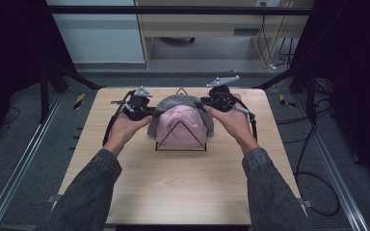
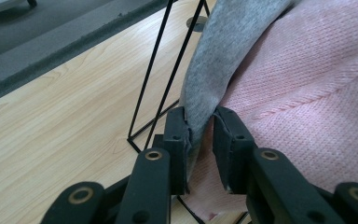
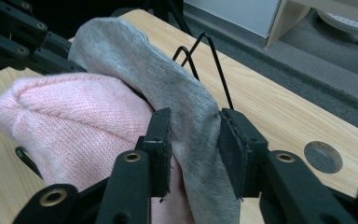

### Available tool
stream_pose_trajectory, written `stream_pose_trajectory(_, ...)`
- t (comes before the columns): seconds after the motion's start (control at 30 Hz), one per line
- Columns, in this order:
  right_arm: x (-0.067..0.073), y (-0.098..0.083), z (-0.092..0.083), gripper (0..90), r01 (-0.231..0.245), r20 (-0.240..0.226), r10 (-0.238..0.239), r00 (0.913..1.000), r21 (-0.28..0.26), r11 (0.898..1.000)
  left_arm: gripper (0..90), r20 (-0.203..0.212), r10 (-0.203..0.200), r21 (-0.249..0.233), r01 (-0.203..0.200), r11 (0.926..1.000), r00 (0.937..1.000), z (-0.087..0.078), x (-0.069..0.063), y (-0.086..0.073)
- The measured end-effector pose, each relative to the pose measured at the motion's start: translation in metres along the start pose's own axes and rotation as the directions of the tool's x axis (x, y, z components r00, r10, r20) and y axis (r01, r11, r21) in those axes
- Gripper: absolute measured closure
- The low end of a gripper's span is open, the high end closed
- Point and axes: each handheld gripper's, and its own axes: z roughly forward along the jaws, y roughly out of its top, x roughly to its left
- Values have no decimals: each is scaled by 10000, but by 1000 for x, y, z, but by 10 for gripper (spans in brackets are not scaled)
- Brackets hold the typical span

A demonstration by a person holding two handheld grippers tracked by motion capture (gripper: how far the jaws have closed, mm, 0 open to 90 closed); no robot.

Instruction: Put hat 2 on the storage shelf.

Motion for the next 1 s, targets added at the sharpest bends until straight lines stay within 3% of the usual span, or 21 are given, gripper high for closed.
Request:
stream_pose_trajectory(0.3,2,2,-17,582,-101,102,105,9999,-380,9992,676,-284,148,-330,-157,9993,9995,-13,-6,3)
stream_pose_trajectory(0.47,1,1,-27,538,-462,181,473,9987,-581,9972,593,-472,14,-564,-41,9984,9989,-26,-9,4)
stream_pose_trajectory(0.67,3,-3,-38,446,-412,306,430,9986,-565,9976,348,-404,-373,-668,345,9972,9985,-38,-14,0)
stream_pose_trajectory(0.8,6,-8,-48,369,-346,527,378,9979,-599,9976,214,-279,-278,-527,263,9983,9992,-42,-21,-7)
stream_pose_trajectory(1.0,6,-19,-59,255,-481,680,532,9963,-754,9960,126,-94,-195,-619,189,9979,9998,-47,-32,-20)
